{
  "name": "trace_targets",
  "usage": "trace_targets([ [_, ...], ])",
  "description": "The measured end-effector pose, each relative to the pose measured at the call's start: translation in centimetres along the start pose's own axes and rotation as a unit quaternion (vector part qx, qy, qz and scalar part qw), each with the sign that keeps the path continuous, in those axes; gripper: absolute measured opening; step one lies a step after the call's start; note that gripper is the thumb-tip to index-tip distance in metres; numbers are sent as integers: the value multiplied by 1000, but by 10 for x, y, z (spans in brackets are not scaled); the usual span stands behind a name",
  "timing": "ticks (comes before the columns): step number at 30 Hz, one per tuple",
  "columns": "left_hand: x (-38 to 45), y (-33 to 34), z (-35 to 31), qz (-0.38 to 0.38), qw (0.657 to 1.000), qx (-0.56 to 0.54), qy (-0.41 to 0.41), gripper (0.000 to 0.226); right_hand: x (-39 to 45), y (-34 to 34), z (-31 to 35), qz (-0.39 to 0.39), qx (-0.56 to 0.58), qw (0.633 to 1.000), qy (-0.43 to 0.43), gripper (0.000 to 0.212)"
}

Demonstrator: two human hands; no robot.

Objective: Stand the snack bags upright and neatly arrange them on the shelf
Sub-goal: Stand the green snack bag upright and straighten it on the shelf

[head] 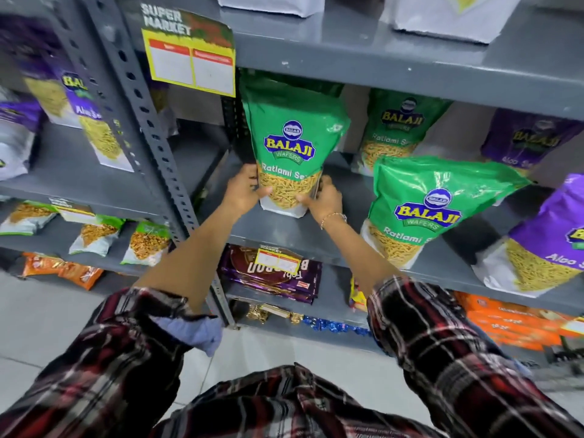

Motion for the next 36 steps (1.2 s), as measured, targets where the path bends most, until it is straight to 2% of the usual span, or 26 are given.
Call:
trace_targets([
  [10,-69,-22,4,-21,1000,-10,21,59,-51,9,-16,13,3,1000,-21,51],
  [22,-81,-27,8,-15,999,8,28,62,-79,-2,6,59,-53,997,-3,58],
  [24,-81,-28,11,1,1000,3,26,69,-87,-9,21,85,-50,995,10,70],
  [26,-81,-27,15,46,999,-17,14,88,-93,-21,46,94,3,995,19,87],
  [27,-81,-25,16,71,997,-30,5,99,-95,-31,62,79,23,997,-2,88],
  [28,-81,-23,18,91,995,-36,-2,109,-97,-43,79,56,19,998,-36,87],
  [30,-77,-15,23,110,993,-39,-7,115,-97,-66,111,1,-81,992,-95,86],
  [33,-73,-5,29,87,996,-22,-15,102,-84,-79,134,-56,-253,956,-139,60],
  [36,-76,-3,22,47,999,21,-18,87,-72,-76,133,-103,-311,929,-170,33],
])
Point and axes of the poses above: each hand's wrist, its own x-axis towards the middle knuckle, its own y-axis out of the palm, z = x × y, the point moved 1 cm from there along x, towards the middle knuckle, and after that the axes turned 1 degree about y, right-handed, at the moved point
